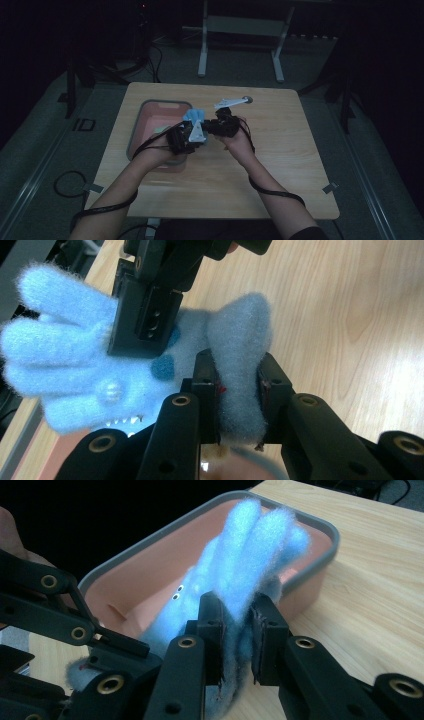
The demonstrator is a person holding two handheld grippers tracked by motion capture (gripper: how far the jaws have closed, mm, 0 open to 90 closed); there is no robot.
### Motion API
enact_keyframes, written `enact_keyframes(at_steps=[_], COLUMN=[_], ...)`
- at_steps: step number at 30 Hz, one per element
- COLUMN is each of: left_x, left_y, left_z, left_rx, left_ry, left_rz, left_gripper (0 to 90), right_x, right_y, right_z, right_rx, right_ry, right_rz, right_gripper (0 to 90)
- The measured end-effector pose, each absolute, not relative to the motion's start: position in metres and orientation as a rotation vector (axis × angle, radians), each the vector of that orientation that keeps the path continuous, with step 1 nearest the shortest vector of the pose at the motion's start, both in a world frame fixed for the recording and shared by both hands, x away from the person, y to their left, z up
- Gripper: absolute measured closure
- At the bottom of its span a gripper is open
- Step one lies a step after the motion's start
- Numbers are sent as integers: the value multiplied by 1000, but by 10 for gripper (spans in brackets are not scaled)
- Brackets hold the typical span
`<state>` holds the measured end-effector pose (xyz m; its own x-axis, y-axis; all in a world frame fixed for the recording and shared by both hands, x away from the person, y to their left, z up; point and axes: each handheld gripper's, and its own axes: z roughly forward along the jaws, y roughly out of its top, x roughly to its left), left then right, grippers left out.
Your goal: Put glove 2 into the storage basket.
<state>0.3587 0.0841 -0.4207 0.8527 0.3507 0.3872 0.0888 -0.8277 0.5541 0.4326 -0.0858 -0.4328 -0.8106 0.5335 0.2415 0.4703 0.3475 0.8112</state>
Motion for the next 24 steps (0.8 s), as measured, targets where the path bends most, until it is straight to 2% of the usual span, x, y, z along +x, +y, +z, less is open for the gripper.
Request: enact_keyframes(at_steps=[24], left_x=[353], left_y=[157], left_z=[-424], left_rx=[2511], left_ry=[423], left_rz=[684], left_gripper=[756], right_x=[435], right_y=[-3], right_z=[-433], right_rx=[822], right_ry=[2578], right_rz=[1483], right_gripper=[777])
